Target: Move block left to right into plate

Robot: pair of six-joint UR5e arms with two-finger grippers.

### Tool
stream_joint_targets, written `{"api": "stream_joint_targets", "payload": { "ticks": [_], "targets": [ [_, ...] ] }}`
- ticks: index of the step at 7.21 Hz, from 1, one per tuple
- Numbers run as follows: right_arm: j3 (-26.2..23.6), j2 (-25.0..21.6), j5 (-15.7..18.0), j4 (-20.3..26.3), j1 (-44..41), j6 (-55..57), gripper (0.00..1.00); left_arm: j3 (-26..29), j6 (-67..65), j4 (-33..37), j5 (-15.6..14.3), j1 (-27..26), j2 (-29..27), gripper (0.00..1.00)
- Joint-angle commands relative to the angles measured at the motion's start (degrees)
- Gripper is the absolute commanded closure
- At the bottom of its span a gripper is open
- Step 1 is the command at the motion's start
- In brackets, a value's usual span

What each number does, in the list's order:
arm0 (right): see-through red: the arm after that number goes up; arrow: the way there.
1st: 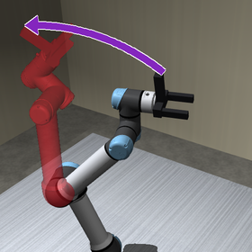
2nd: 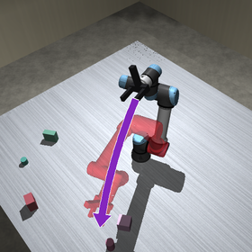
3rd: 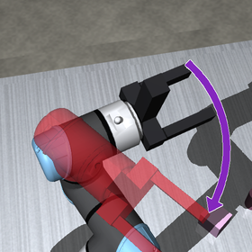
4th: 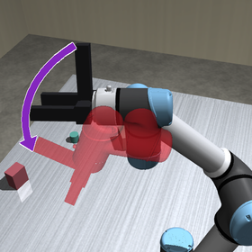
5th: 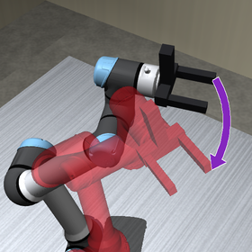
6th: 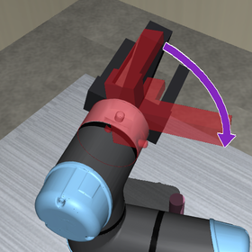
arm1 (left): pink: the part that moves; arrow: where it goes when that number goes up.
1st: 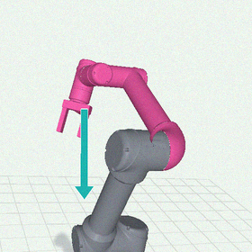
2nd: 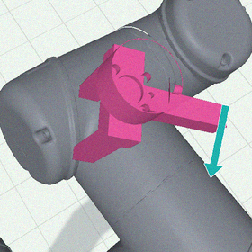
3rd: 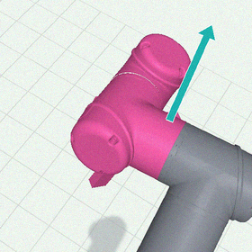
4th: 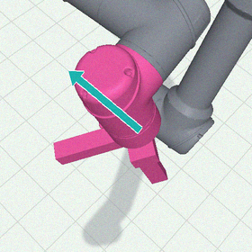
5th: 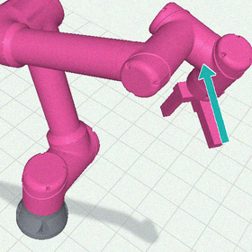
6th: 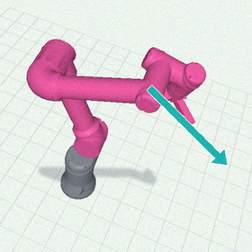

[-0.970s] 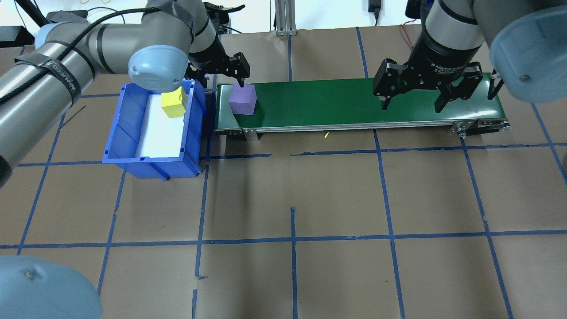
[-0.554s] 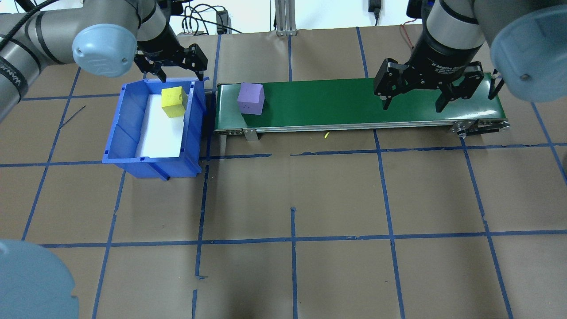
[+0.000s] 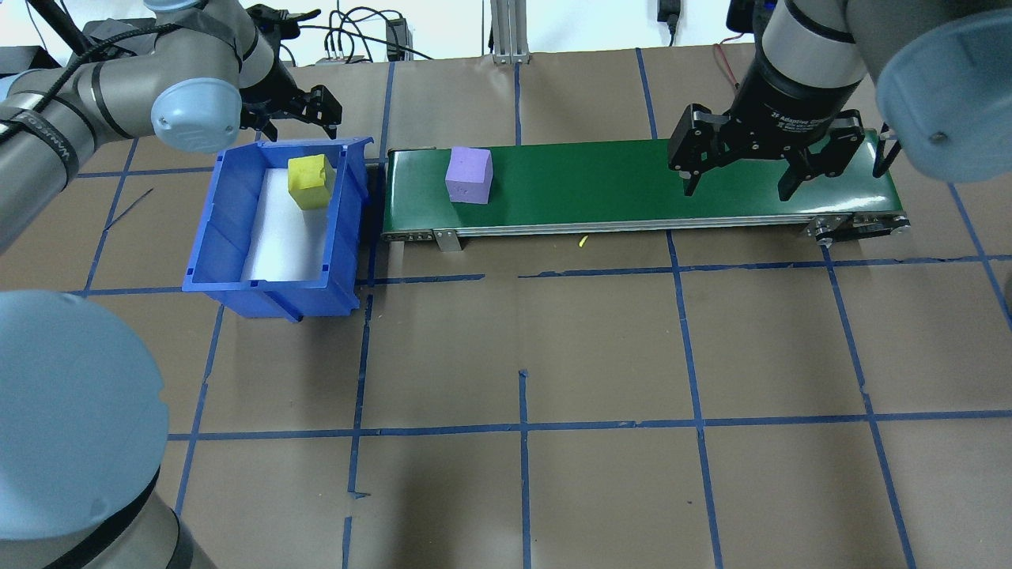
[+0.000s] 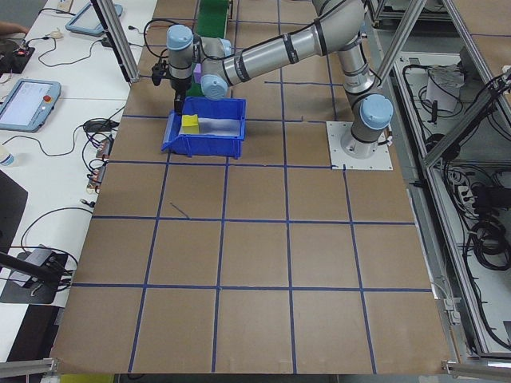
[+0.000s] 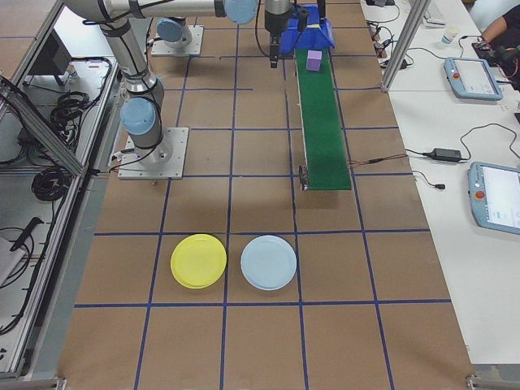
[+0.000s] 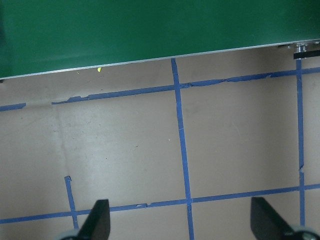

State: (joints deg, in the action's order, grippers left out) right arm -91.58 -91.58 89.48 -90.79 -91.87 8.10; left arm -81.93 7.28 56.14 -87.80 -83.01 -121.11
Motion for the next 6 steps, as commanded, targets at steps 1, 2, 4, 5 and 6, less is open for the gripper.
{"api": "stream_joint_targets", "payload": {
  "ticks": [1,2,4,5,6],
  "targets": [
    [0.0,0.0,0.0,0.0,0.0,0.1,0.0,-0.2,-0.3,-1.8,0.1,2.0,-2.9,0.01],
    [0.0,-0.1,0.1,0.0,0.1,0.1,0.0,-1.1,-3.0,-1.8,0.0,2.0,-3.1,0.01],
    [0.3,-0.1,-0.1,0.0,0.1,0.1,0.0,-3.0,-8.3,-1.8,0.7,2.0,-3.1,0.01],
    [0.3,0.0,-0.2,0.1,0.2,0.1,0.0,-3.2,-8.3,-1.7,0.7,2.0,-3.0,0.01],
    [0.2,0.0,0.1,0.1,0.2,-0.1,0.0,-3.5,-8.3,-1.4,0.6,2.0,-3.0,0.01]
  ]
}}
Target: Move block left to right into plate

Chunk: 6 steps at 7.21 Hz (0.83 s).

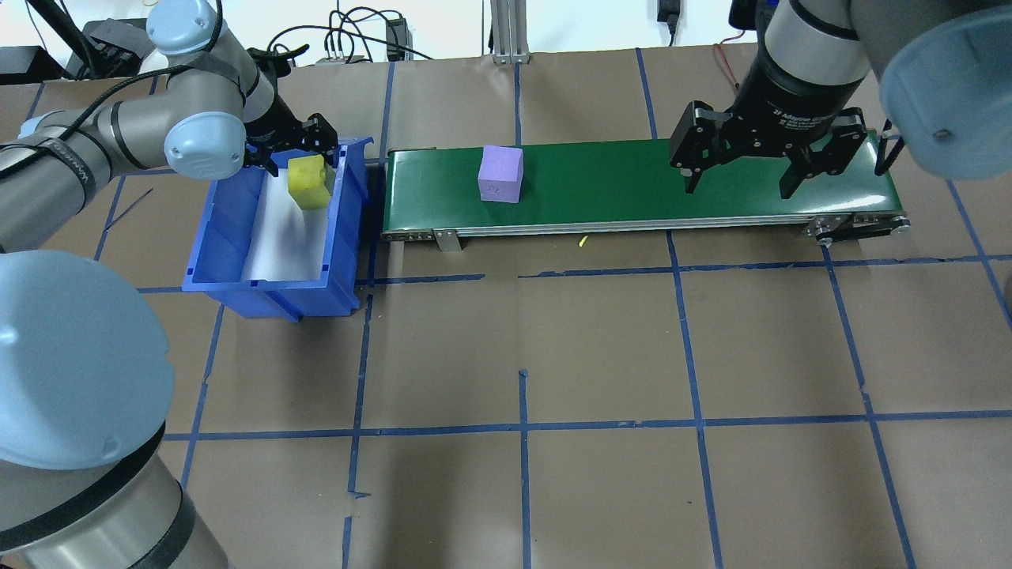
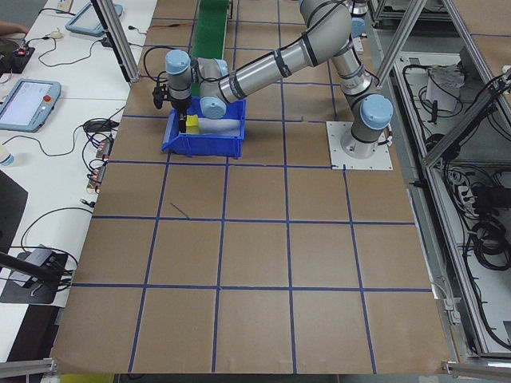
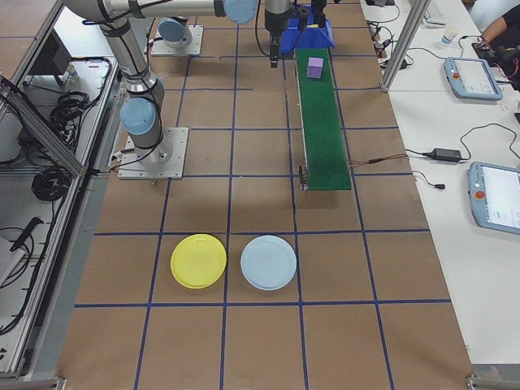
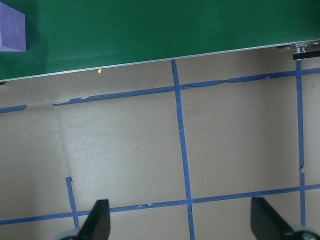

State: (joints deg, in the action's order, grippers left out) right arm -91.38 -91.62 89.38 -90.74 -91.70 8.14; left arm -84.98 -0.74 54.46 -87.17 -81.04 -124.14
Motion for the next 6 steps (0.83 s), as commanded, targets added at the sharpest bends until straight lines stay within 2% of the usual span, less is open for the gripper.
{"api": "stream_joint_targets", "payload": {
  "ticks": [1,4,5,6],
  "targets": [
    [0.1,0.0,0.4,0.0,0.0,-0.7,0.0,-0.9,-0.1,0.4,0.1,0.0,0.0,0.07],
    [0.8,-0.2,0.4,0.0,-0.1,-0.6,0.0,-1.0,0.4,0.6,0.0,0.0,0.2,0.59],
    [0.8,-0.2,0.3,-0.1,0.0,-0.7,0.0,-0.7,1.6,0.8,-0.1,0.0,1.2,0.7],
    [0.5,-0.1,0.6,0.2,0.0,-0.8,0.0,0.7,1.8,6.2,-0.1,0.4,3.5,0.73]
  ]
}}
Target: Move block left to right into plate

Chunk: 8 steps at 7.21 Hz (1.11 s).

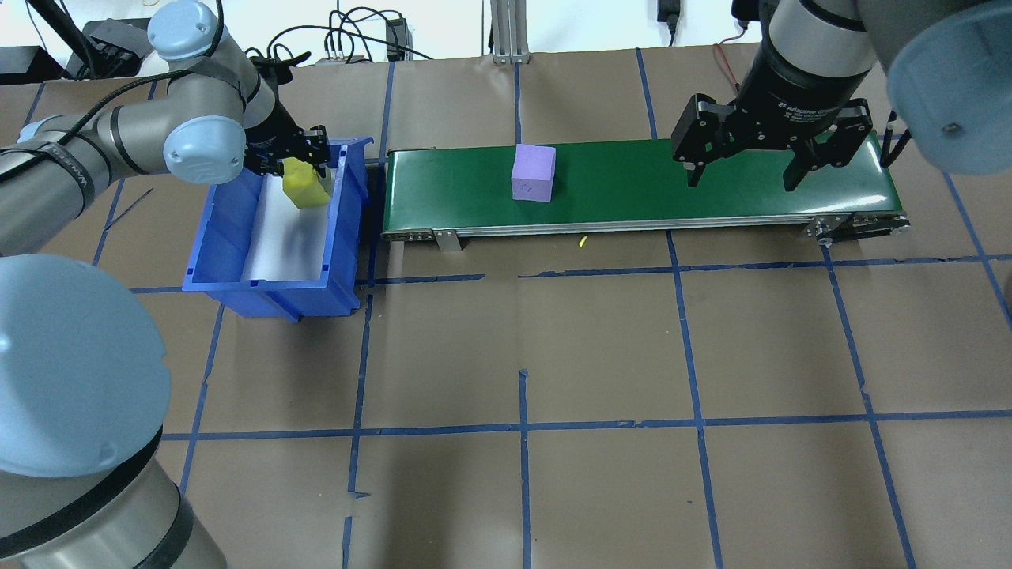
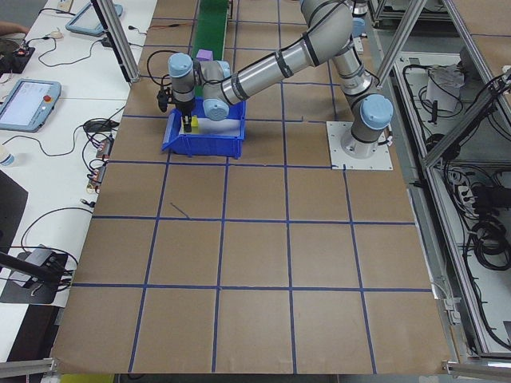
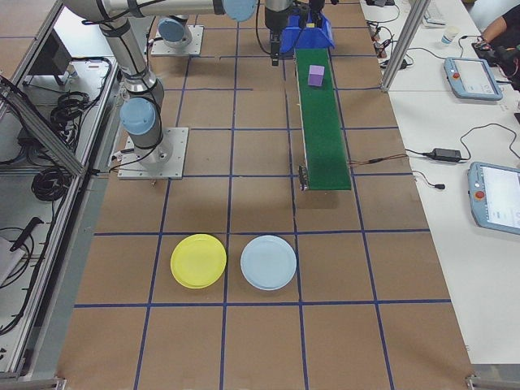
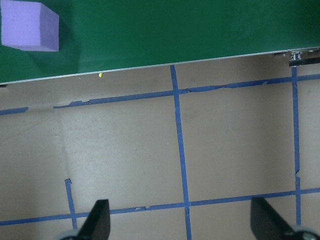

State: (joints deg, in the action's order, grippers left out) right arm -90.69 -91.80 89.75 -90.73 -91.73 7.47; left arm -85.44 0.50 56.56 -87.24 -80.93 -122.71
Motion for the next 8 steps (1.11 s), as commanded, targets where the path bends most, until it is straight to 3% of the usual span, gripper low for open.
{"api": "stream_joint_targets", "payload": {
  "ticks": [1,3,5,7,8],
  "targets": [
    [-0.4,0.0,1.3,0.4,0.1,-0.2,0.0,1.1,0.8,8.9,0.1,0.2,6.6,0.73],
    [-0.5,0.4,1.4,-0.8,0.3,-3.0,0.0,1.1,0.9,15.6,-0.3,0.1,12.9,0.73],
    [-0.1,0.7,0.6,-2.3,8.8,-13.7,0.0,1.0,-0.1,17.9,-0.5,-4.2,18.0,0.73],
    [-0.1,1.3,-5.0,-2.3,19.7,-25.5,0.0,0.5,-4.5,16.2,-0.3,-10.7,16.6,0.73],
    [0.3,2.1,-5.5,-2.4,22.3,-28.9,0.0,0.4,-5.0,12.6,-0.4,-14.3,13.8,0.72]
  ]
}}
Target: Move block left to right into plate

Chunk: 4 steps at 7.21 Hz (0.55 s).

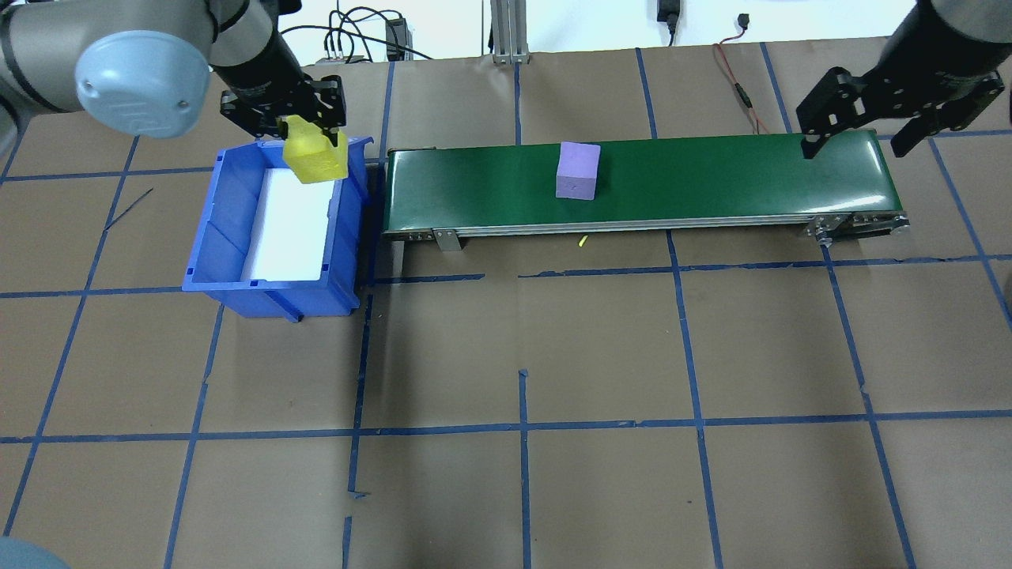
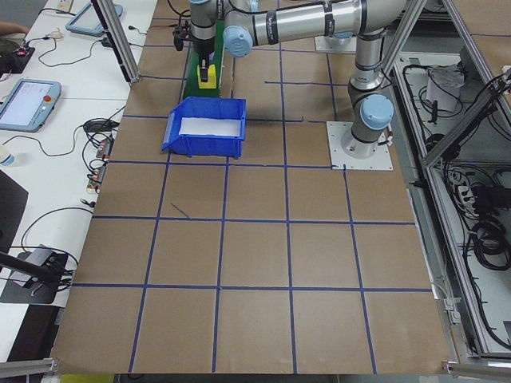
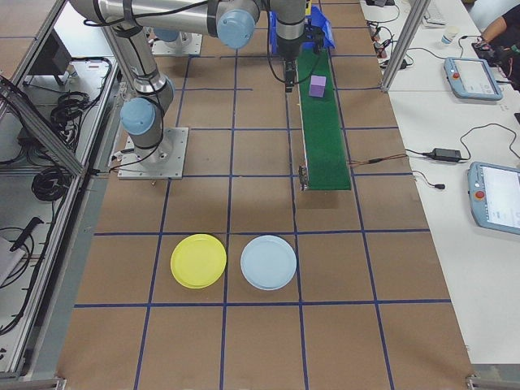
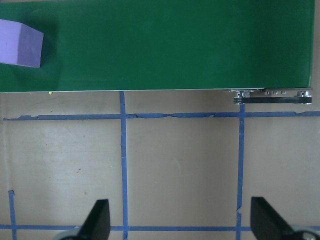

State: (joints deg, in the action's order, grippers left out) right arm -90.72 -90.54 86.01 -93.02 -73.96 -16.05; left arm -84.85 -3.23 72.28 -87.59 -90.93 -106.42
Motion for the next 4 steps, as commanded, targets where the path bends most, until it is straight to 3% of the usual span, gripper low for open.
{"api": "stream_joint_targets", "payload": {
  "ticks": [1,3,4],
  "targets": [
    [0.1,1.2,-1.8,-0.8,5.4,-7.4,0.0,0.0,-4.6,-6.7,-0.6,-8.0,-6.1,0.71],
    [-0.7,2.3,-1.9,-3.5,5.5,-3.2,0.0,0.2,-4.6,-12.1,-0.7,-8.6,-11.4,0.71],
    [-0.9,3.6,-3.6,-4.1,5.4,2.5,0.0,0.4,-3.4,-14.5,-0.7,-8.6,-12.0,0.69]
  ]
}}
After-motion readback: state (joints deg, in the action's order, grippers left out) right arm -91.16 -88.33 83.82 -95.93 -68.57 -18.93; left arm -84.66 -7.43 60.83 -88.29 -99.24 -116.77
